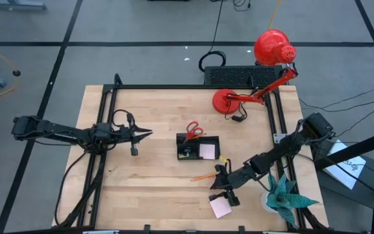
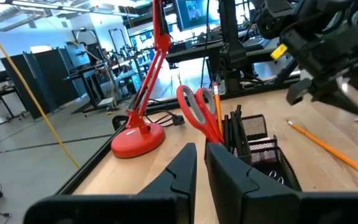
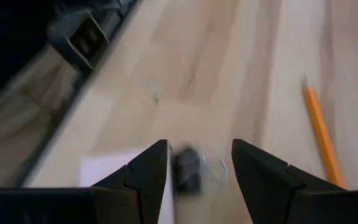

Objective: Pick and place office supplies into organizer
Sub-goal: Put the binder clip into the bottom left compartment of the desk organizer

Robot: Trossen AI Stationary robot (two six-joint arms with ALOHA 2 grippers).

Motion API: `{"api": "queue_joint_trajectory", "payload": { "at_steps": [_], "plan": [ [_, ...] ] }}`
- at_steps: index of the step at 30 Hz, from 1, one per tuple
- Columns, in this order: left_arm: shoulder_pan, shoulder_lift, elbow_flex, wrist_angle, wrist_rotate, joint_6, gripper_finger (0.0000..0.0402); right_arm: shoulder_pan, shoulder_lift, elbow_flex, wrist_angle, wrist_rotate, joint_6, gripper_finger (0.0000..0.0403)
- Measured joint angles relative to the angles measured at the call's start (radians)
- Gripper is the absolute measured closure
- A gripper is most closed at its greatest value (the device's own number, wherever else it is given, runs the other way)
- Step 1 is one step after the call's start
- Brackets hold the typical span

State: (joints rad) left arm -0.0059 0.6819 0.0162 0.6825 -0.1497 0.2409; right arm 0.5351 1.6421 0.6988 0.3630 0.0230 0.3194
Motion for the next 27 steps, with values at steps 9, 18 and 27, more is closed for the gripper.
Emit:
{"api": "queue_joint_trajectory", "payload": {
  "at_steps": [9, 18, 27],
  "plan": [
    [0.000, 0.000, 0.000, -0.001, 0.000, -0.008, 0.0355, -0.006, 0.042, 0.002, 0.032, 0.001, 0.002, 0.0216],
    [0.000, 0.000, 0.000, -0.005, 0.000, -0.005, 0.0355, 0.003, 0.049, 0.002, 0.047, 0.004, 0.020, 0.0226],
    [0.000, 0.000, 0.000, -0.007, 0.000, -0.006, 0.0355, 0.003, 0.123, 0.003, 0.133, 0.001, -0.002, 0.0224]
  ]
}}
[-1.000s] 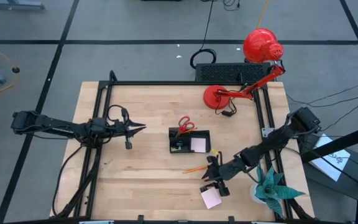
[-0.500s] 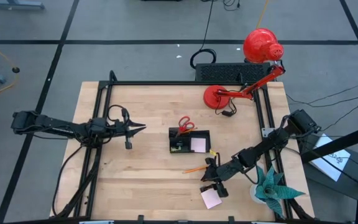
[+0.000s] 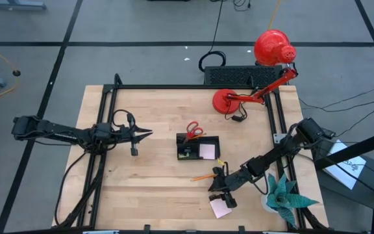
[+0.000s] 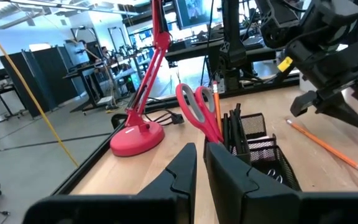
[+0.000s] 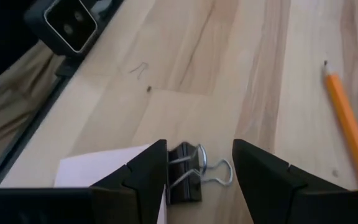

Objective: Pick and place office supplies into organizer
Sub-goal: Put the binder clip into the bottom left compartment of the desk organizer

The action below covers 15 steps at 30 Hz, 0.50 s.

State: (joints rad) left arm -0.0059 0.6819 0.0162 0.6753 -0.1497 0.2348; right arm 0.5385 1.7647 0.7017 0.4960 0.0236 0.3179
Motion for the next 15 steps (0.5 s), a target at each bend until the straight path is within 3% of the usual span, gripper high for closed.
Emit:
{"api": "queue_joint_trajectory", "payload": {
  "at_steps": [8, 15],
  "plan": [
    [0.000, 0.000, 0.000, 0.000, 0.000, 0.004, 0.0355, -0.002, -0.001, 0.000, -0.021, -0.007, 0.010, 0.0225],
    [0.000, 0.000, 0.000, 0.000, 0.000, 0.006, 0.0355, -0.005, -0.001, 0.000, -0.034, -0.040, -0.023, 0.0260]
  ]
}}
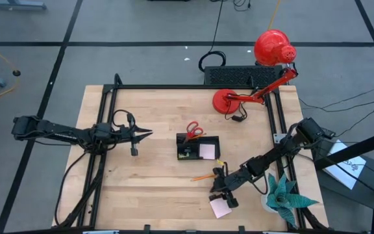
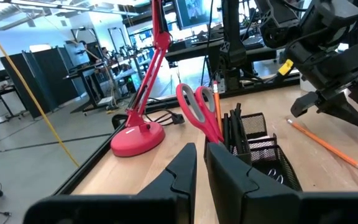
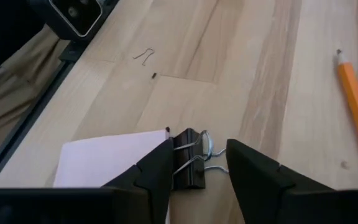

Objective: Pick and place office supplies into organizer
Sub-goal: Put the binder clip into the bottom left compartment of the desk organizer

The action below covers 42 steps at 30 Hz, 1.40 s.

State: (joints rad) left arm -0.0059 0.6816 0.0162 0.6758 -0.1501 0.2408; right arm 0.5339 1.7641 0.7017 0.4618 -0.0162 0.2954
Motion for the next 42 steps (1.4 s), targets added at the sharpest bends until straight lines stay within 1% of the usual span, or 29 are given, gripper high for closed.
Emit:
{"api": "queue_joint_trajectory", "payload": {
  "at_steps": [5, 16, 18, 22, 27, 30, 33, 36, 38, 40, 42],
  "plan": [
    [0.000, 0.000, 0.000, 0.000, 0.000, 0.000, 0.0355, -0.005, 0.000, 0.000, -0.002, -0.014, -0.004, 0.0297],
    [0.000, 0.000, 0.000, 0.000, -0.001, 0.009, 0.0355, -0.039, -0.001, 0.000, 0.004, -0.021, -0.013, 0.0392],
    [0.000, 0.000, 0.000, 0.000, -0.001, 0.009, 0.0355, -0.044, -0.002, 0.000, 0.006, -0.040, -0.023, 0.0397],
    [0.000, 0.000, 0.000, 0.000, -0.001, 0.009, 0.0355, -0.044, -0.001, 0.000, 0.022, -0.041, -0.034, 0.0394],
    [0.000, 0.000, 0.000, 0.000, -0.001, 0.009, 0.0355, -0.045, -0.018, -0.001, 0.115, -0.033, -0.120, 0.0400],
    [0.000, 0.000, 0.000, 0.000, -0.002, 0.009, 0.0355, -0.049, -0.043, -0.001, 0.198, -0.001, -0.186, 0.0399],
    [0.000, 0.000, 0.000, 0.000, -0.002, 0.008, 0.0355, -0.049, -0.074, 0.015, 0.246, 0.077, -0.237, 0.0401],
    [0.000, 0.000, 0.000, 0.000, -0.006, 0.008, 0.0355, -0.055, -0.091, 0.063, 0.198, 0.178, -0.315, 0.0401],
    [0.000, 0.000, 0.000, -0.001, -0.006, 0.008, 0.0355, -0.067, -0.089, 0.103, 0.125, 0.251, -0.357, 0.0401],
    [0.000, 0.000, 0.000, -0.002, -0.006, 0.002, 0.0355, -0.091, -0.086, 0.142, 0.040, 0.296, -0.390, 0.0401],
    [0.000, 0.000, 0.000, -0.003, -0.008, 0.000, 0.0355, -0.124, -0.081, 0.169, -0.005, 0.332, -0.411, 0.0401]
  ]
}}
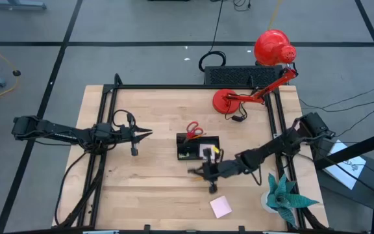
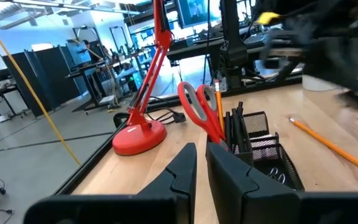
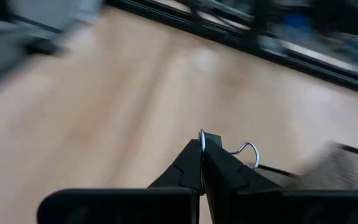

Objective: Pick and place office supplies into organizer
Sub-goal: Put the binder clip into the bottom left compartment of the desk organizer

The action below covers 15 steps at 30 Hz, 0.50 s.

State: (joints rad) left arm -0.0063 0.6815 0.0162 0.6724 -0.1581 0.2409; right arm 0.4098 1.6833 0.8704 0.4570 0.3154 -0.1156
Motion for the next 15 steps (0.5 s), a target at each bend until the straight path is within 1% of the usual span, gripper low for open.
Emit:
{"api": "queue_joint_trajectory", "payload": {
  "at_steps": [3, 5, 6, 10, 15],
  "plan": [
    [0.000, 0.000, 0.000, -0.002, 0.000, 0.000, 0.0355, -0.048, 0.000, 0.001, -0.006, 0.104, -0.028, 0.0402],
    [0.000, 0.000, 0.000, -0.004, -0.001, 0.001, 0.0355, -0.076, 0.000, 0.001, -0.016, 0.133, -0.045, 0.0402],
    [0.000, 0.000, 0.000, -0.004, -0.001, 0.001, 0.0355, -0.089, 0.000, 0.001, -0.022, 0.124, -0.048, 0.0402],
    [0.000, 0.000, 0.000, -0.004, -0.001, 0.009, 0.0355, -0.132, 0.008, -0.007, -0.019, 0.021, -0.043, 0.0402],
    [0.000, 0.000, 0.000, -0.006, -0.001, 0.012, 0.0355, -0.142, 0.066, -0.011, -0.003, 0.027, -0.039, 0.0402]
  ]
}}
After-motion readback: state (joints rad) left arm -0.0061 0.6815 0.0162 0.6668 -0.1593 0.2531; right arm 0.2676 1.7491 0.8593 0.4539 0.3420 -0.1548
